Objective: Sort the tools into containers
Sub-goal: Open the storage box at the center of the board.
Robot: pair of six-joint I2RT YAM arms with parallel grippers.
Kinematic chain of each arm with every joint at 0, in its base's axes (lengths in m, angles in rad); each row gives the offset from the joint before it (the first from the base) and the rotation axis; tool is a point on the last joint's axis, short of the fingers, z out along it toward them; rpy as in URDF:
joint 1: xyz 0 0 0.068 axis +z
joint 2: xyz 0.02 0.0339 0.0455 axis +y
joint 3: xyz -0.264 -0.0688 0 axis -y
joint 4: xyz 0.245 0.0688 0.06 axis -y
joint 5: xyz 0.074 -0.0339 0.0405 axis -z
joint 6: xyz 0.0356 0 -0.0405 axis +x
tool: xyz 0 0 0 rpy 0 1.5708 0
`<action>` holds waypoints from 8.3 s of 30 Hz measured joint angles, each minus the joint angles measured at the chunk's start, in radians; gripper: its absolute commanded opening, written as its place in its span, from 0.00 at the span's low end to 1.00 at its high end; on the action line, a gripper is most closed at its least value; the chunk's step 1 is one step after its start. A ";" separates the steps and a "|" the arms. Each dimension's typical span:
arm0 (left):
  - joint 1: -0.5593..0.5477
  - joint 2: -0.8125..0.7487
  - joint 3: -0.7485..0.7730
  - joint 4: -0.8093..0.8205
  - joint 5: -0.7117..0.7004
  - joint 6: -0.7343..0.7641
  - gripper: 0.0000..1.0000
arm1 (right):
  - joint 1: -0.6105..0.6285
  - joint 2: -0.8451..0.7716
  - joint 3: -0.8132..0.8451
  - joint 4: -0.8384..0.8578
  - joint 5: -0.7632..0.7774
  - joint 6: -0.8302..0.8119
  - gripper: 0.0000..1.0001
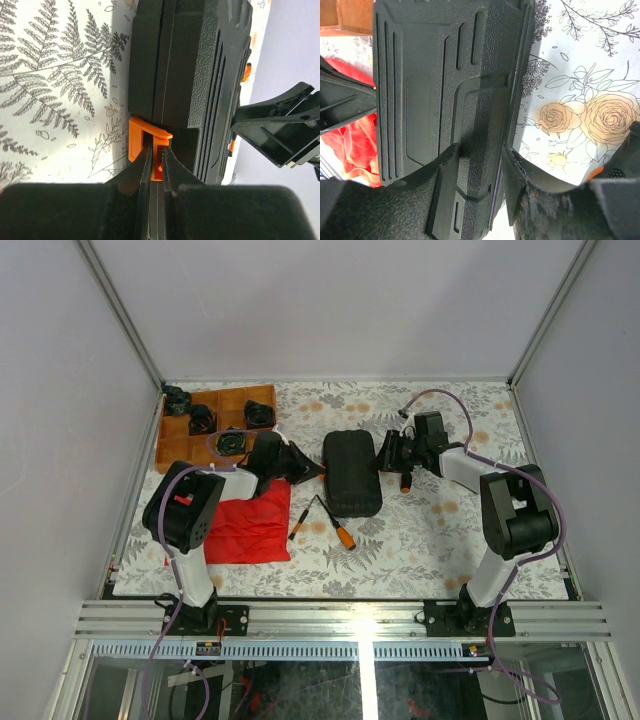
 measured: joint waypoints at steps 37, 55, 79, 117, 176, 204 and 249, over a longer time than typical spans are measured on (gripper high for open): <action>-0.152 -0.130 0.153 -0.527 -0.315 0.190 0.05 | 0.001 -0.138 -0.019 -0.121 0.079 -0.064 0.86; -0.106 -0.112 0.063 -0.350 -0.207 0.155 0.00 | -0.006 -0.171 -0.066 -0.072 0.137 -0.014 0.99; -0.055 -0.046 -0.071 0.014 -0.051 -0.056 0.00 | -0.009 -0.139 -0.088 -0.003 0.068 0.047 0.98; -0.020 -0.040 -0.068 0.012 0.002 -0.031 0.26 | -0.010 0.003 -0.056 0.037 -0.100 0.009 0.57; -0.244 -0.155 0.568 -0.919 -0.392 0.286 0.00 | 0.129 -0.600 -0.194 -0.100 0.323 -0.110 0.99; -0.259 -0.151 0.569 -0.932 -0.392 0.233 0.00 | 0.809 -0.360 -0.173 0.016 1.129 -0.298 0.92; -0.235 -0.169 0.288 -0.843 -0.464 0.263 0.44 | 0.666 -0.593 -0.214 -0.108 1.080 -0.026 0.48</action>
